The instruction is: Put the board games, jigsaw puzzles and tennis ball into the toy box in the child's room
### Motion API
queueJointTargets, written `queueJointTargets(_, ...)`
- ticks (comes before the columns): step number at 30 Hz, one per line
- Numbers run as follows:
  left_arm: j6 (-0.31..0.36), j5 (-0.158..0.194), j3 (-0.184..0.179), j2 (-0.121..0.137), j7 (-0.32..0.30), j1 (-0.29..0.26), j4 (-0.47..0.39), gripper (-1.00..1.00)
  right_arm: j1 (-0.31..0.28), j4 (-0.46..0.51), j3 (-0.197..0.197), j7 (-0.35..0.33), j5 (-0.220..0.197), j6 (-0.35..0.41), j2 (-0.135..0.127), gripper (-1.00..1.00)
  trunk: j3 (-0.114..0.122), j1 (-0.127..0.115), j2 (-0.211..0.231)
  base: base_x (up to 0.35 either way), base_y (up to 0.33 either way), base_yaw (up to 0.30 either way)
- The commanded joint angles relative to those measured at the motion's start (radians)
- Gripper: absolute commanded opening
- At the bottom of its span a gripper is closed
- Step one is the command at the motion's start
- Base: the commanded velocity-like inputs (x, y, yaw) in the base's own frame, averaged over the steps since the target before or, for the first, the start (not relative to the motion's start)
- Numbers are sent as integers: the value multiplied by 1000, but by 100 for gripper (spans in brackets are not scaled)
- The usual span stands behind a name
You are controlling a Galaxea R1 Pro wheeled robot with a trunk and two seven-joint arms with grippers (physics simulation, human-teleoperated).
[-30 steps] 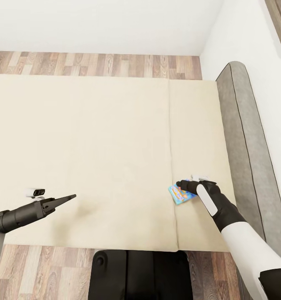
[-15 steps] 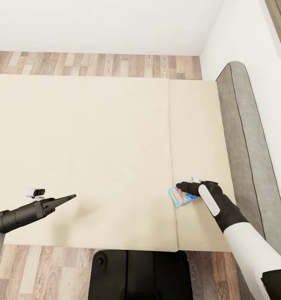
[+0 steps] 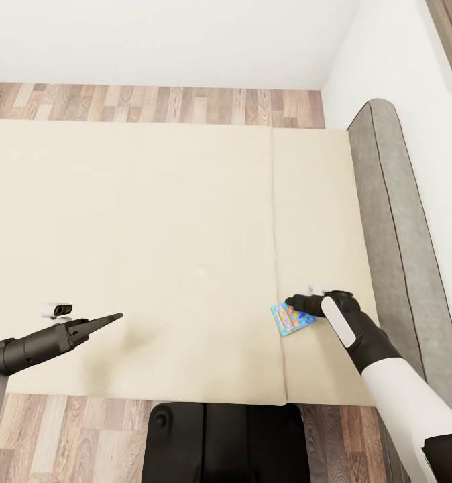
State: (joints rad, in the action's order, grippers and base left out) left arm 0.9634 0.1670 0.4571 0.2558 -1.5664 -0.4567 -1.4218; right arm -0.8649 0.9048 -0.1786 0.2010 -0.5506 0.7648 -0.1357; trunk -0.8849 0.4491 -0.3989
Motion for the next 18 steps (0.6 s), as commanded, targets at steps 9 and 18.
queueJointTargets(9,6,-1,0,0,-4,0,0,100,-1,-28,-6,-115,8,8,-33,100,-1,1,-1,0,0,0)
queueJointTargets(18,6,-1,0,0,-4,0,0,100,-2,-29,-11,-149,8,8,-61,100,-1,1,-1,0,0,0)
